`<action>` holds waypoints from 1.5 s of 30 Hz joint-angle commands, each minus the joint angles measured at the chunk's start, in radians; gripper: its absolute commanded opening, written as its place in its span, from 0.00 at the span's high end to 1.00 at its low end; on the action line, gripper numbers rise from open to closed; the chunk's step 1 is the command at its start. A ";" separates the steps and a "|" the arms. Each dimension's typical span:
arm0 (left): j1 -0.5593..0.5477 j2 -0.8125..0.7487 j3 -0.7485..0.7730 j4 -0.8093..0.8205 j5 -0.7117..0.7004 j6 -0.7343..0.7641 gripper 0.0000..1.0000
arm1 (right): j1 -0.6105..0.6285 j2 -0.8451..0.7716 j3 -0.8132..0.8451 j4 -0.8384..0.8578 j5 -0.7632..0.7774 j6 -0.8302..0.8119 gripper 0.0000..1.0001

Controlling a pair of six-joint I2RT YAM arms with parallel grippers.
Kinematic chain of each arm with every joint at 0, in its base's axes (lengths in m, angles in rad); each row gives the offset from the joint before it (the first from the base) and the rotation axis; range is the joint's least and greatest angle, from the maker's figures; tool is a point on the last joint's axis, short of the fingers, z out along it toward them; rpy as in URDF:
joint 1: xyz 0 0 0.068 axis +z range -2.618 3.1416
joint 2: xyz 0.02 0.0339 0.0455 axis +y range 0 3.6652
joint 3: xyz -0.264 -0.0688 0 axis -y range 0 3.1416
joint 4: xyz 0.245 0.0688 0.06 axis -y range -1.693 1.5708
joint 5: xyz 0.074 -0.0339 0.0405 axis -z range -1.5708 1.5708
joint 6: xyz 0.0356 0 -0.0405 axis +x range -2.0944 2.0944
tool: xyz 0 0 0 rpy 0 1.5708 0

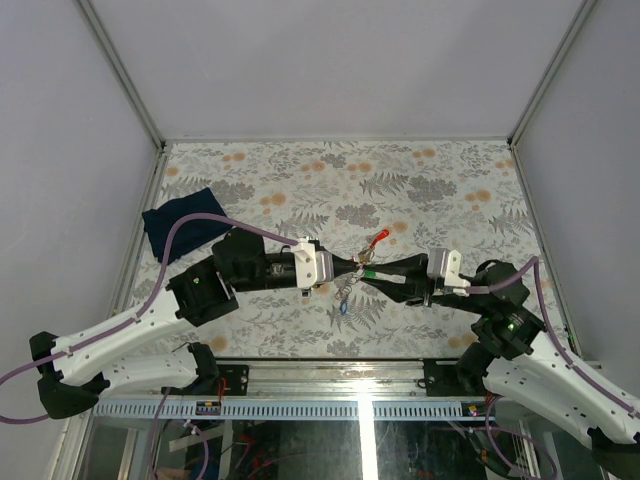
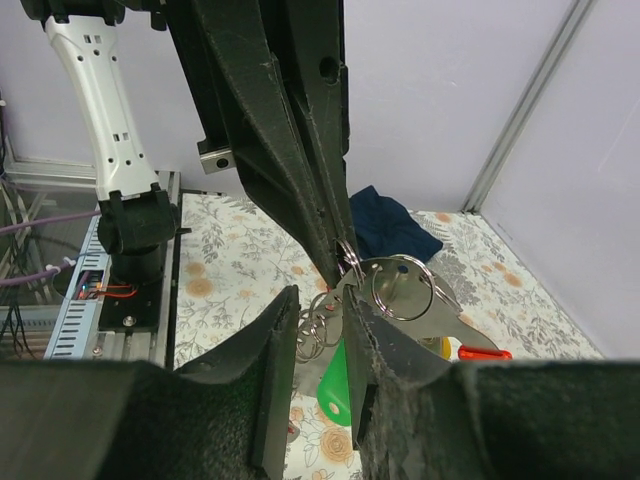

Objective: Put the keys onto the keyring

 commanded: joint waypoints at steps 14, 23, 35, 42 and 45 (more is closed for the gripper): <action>0.010 -0.009 0.009 0.100 0.012 -0.001 1.00 | 0.005 0.003 -0.002 0.054 0.070 0.000 0.70; 0.009 -0.005 0.013 0.087 0.027 0.005 1.00 | 0.005 0.002 -0.004 0.061 0.078 0.002 0.68; 0.010 0.011 0.028 0.052 0.054 0.018 1.00 | 0.005 -0.004 -0.013 0.123 0.015 0.030 0.70; 0.009 0.016 0.031 0.052 0.049 0.020 1.00 | 0.004 0.002 -0.013 0.122 -0.044 0.044 0.77; 0.010 0.016 0.032 0.051 0.048 0.020 1.00 | 0.005 0.012 -0.013 0.115 -0.057 0.045 0.78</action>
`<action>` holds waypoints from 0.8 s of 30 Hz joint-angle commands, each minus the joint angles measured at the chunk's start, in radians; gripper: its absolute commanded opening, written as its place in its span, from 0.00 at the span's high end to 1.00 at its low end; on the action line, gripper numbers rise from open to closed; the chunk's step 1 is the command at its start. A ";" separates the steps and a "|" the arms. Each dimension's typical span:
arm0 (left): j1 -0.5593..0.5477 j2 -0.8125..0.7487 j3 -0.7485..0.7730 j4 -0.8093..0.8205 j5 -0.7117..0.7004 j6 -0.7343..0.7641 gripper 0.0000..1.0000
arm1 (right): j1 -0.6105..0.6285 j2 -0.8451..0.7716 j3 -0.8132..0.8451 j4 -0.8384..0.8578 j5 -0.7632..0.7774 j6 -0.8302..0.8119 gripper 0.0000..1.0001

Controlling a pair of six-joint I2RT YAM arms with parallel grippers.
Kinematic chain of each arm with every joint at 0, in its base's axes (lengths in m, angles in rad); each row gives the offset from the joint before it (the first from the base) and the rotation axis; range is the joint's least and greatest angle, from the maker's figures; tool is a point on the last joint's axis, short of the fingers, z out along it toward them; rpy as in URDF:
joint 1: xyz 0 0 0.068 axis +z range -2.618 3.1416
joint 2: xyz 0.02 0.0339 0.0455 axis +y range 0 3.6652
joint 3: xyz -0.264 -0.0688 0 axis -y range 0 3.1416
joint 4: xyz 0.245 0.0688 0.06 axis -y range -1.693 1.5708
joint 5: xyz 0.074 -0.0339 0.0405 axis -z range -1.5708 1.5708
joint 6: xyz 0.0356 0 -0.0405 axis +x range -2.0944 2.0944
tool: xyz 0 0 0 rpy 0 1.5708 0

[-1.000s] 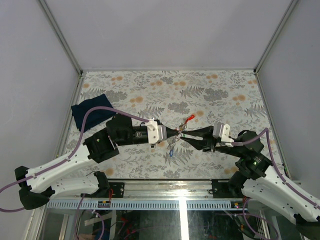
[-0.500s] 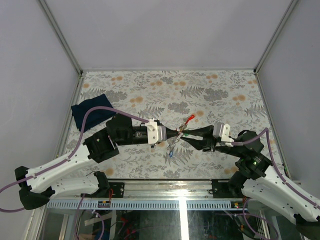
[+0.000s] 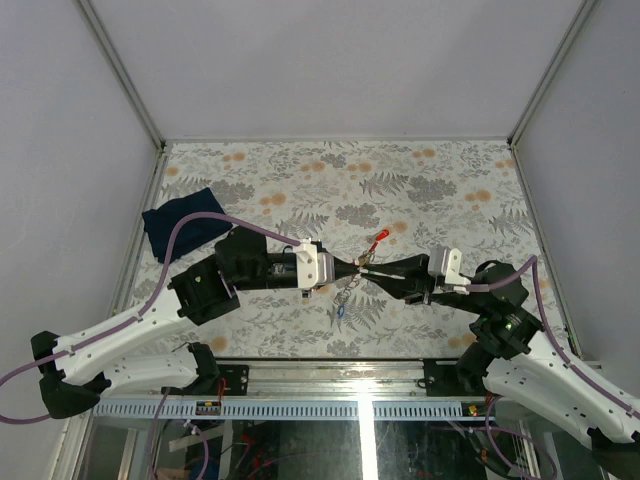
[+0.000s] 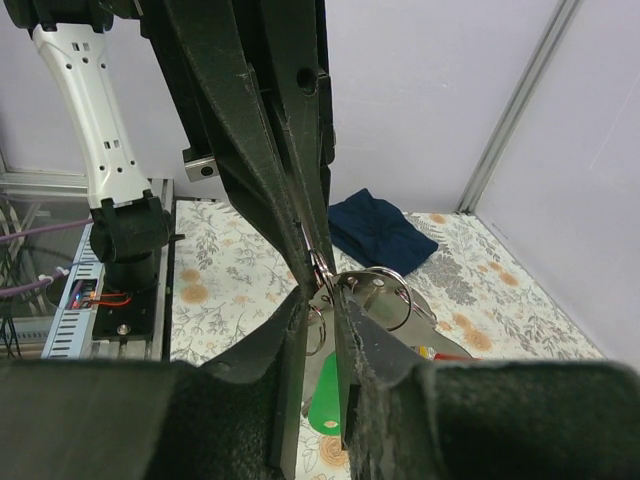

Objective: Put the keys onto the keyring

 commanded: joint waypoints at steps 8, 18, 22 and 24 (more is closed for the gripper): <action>0.004 0.009 0.041 0.042 0.008 0.013 1.00 | 0.007 0.027 0.017 0.079 -0.104 0.023 0.92; 0.003 0.029 0.060 0.013 0.014 0.016 1.00 | 0.007 0.039 0.020 0.091 -0.143 0.031 0.83; 0.004 0.038 0.070 0.001 0.014 0.017 1.00 | 0.006 0.041 0.024 0.088 -0.148 0.030 0.92; 0.003 0.040 0.071 -0.002 0.012 0.018 1.00 | 0.006 0.040 0.024 0.088 -0.151 0.030 1.00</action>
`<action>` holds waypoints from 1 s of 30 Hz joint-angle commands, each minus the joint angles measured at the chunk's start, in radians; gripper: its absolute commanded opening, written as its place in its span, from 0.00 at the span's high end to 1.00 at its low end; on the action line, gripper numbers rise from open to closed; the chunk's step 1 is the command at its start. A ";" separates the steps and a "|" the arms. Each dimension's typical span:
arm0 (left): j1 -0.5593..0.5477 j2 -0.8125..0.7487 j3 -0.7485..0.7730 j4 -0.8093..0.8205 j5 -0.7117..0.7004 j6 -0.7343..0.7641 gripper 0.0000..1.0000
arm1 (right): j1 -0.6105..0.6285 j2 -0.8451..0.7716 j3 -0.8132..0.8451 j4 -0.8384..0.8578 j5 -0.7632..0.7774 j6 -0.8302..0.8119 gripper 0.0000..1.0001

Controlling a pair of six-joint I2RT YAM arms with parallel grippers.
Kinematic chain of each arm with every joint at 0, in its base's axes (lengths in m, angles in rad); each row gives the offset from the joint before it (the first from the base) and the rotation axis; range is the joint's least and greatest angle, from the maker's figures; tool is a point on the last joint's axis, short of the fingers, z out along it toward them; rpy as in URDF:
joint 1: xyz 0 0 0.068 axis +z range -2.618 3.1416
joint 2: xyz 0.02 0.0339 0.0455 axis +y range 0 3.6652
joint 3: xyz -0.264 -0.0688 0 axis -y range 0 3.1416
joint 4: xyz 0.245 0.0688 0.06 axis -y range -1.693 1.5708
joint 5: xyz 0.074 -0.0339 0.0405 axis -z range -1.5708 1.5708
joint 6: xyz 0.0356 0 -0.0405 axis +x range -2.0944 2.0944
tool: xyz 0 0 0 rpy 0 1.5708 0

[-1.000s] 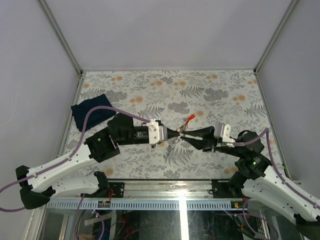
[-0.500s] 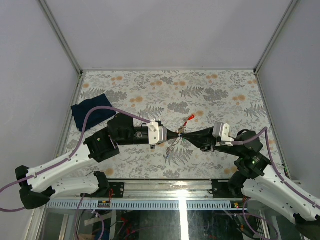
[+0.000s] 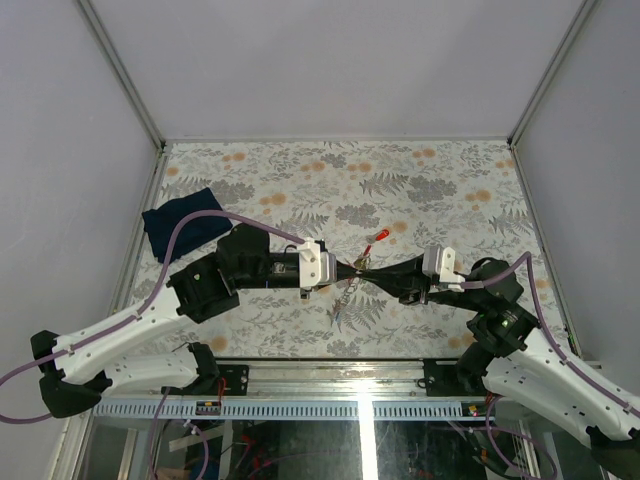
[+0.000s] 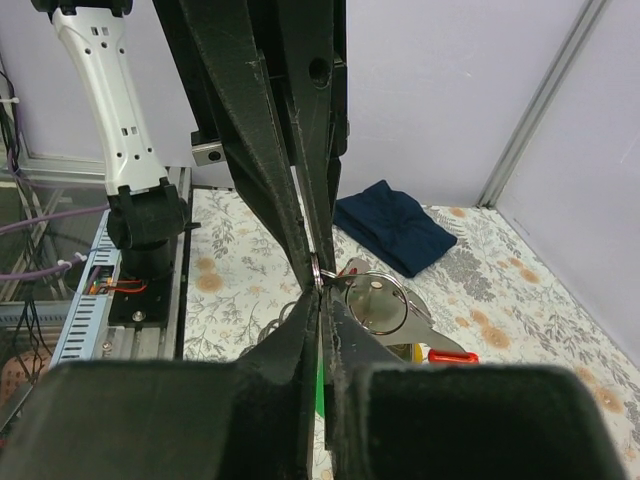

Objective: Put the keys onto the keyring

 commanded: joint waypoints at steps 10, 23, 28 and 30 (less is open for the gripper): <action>0.002 0.002 0.036 0.094 -0.008 0.017 0.89 | 0.014 -0.019 0.018 0.083 -0.014 0.019 1.00; 0.003 -0.086 0.010 0.040 0.035 0.087 0.78 | 0.014 -0.072 0.084 -0.051 0.000 -0.052 1.00; 0.003 -0.082 0.009 0.054 0.069 0.079 0.79 | 0.014 -0.074 0.080 -0.016 -0.005 -0.036 1.00; 0.002 -0.074 0.008 0.069 0.096 0.067 0.79 | 0.014 -0.078 0.069 0.014 -0.004 -0.025 1.00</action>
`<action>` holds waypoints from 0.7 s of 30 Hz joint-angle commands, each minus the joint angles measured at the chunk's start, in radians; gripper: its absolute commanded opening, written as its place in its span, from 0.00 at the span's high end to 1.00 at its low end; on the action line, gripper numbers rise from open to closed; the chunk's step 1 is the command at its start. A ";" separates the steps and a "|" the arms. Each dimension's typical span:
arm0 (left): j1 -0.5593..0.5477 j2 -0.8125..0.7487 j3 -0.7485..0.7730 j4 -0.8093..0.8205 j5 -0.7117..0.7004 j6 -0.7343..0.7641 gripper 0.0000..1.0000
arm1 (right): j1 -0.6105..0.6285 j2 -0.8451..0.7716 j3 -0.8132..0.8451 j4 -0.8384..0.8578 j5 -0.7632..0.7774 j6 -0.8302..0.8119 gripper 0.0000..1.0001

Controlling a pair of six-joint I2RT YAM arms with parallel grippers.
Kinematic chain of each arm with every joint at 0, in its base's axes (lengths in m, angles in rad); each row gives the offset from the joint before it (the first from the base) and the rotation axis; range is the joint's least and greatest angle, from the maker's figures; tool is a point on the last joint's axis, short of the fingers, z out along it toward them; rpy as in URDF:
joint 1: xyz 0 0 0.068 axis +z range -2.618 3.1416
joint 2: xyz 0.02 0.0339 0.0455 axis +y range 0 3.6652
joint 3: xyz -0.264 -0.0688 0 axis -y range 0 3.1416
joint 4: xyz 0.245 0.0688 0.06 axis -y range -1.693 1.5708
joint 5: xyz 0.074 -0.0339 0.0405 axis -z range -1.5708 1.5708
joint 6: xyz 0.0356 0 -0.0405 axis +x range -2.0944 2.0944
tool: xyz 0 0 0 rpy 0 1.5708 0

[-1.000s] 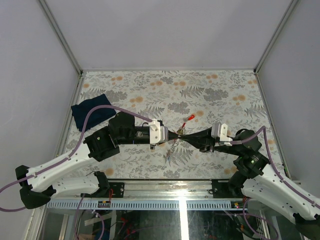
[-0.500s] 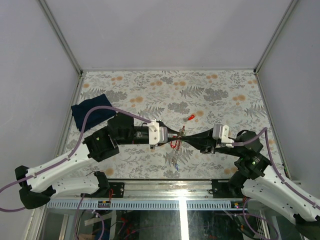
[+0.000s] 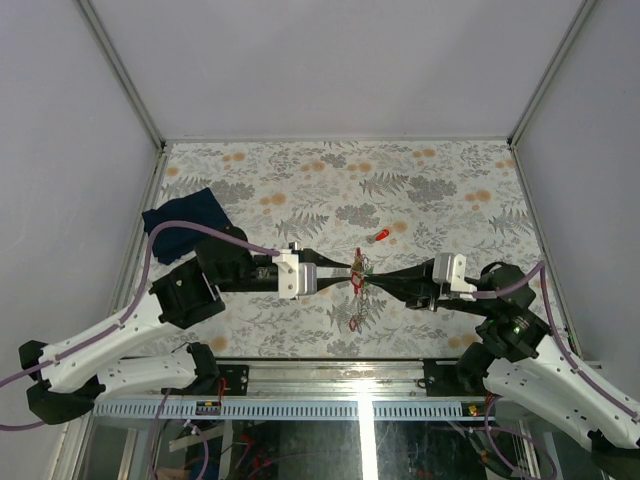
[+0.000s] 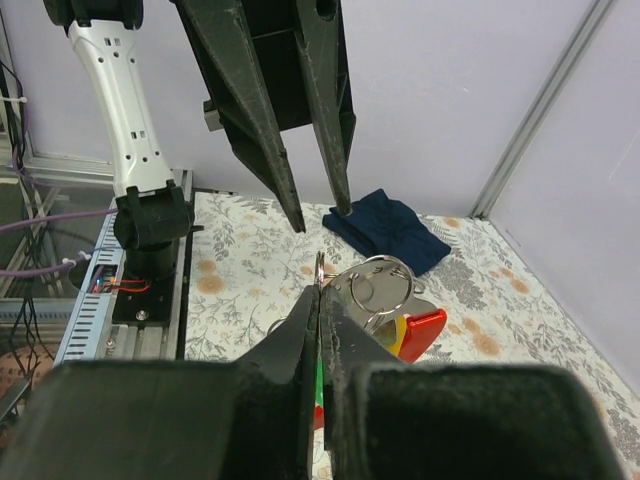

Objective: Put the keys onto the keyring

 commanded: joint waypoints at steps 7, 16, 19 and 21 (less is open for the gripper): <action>0.003 0.027 -0.011 0.117 0.108 -0.040 0.77 | 0.009 -0.022 0.017 0.147 -0.016 0.024 1.00; 0.002 0.052 -0.010 0.141 0.101 -0.049 0.75 | 0.009 -0.025 0.013 0.144 -0.033 0.016 1.00; 0.003 0.058 -0.007 0.148 0.108 -0.053 0.76 | 0.009 -0.026 0.013 0.143 -0.033 0.015 1.00; 0.003 0.065 -0.006 0.147 0.112 -0.055 0.77 | 0.009 -0.026 0.013 0.143 -0.034 0.013 1.00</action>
